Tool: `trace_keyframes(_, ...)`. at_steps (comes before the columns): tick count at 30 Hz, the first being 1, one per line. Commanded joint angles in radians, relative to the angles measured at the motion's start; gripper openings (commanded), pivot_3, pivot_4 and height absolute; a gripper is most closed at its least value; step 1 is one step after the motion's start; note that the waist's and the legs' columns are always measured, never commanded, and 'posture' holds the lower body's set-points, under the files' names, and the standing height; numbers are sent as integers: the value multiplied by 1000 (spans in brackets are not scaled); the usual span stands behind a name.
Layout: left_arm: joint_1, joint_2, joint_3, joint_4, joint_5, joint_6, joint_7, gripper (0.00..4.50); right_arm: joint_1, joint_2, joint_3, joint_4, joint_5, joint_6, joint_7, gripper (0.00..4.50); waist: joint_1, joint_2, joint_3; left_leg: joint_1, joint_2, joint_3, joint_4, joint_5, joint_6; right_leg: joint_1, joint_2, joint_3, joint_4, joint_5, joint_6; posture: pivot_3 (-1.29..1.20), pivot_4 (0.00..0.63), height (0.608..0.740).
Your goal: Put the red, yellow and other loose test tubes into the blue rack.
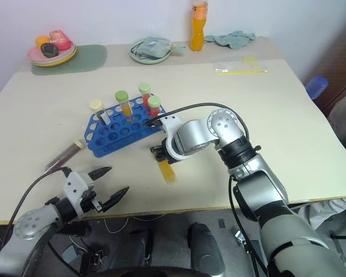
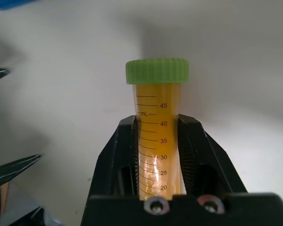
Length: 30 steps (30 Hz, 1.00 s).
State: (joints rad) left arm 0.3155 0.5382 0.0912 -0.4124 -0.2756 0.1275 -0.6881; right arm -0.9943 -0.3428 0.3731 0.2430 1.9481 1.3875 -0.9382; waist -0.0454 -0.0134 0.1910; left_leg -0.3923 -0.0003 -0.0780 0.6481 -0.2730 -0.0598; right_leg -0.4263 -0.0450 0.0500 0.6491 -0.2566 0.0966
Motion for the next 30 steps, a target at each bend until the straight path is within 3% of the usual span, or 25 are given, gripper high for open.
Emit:
trace_keyframes(1,3,-8,28,-33,-24,-2,14,4500,10,-42,-115,-180,-36,-21,233,749,2,0,0,0,0,0,0,0,0,0,0,0,0,0,0,0,150,740)
trace_keyframes(4,-18,-57,74,-28,-38,-13,81,4500,47,-77,-158,-392,-342,-151,579,749,2,0,0,-1,0,0,0,0,0,0,0,0,-1,0,0,0,150,740)
trace_keyframes(8,-74,-122,120,1,-2,-26,196,4500,138,-70,-69,-491,-853,-582,966,749,1,-1,0,1,1,-1,0,0,0,1,1,-1,-1,0,1,0,150,740)
trace_keyframes(10,-104,-144,115,12,50,-44,253,4500,188,3,3,-450,-1116,-870,1079,749,0,-1,-1,1,1,0,0,0,0,1,1,-1,-1,0,1,0,150,740)
trace_keyframes(12,-123,-164,98,4,68,-40,284,4500,222,96,40,-376,-1281,-1059,1133,749,-3,0,-1,1,1,0,0,0,0,1,1,0,0,0,1,0,150,740)
trace_keyframes(20,-120,-210,48,-83,71,2,330,4500,280,357,34,-50,-1595,-1405,1222,749,5,-1,-1,1,0,0,0,0,0,0,-1,0,0,0,0,0,150,740)
trace_keyframes(30,-99,-215,49,-152,55,61,340,4500,267,444,-60,172,-1728,-1526,1266,749,1,-1,-1,1,0,0,0,0,-1,0,-1,0,1,0,0,0,150,740)
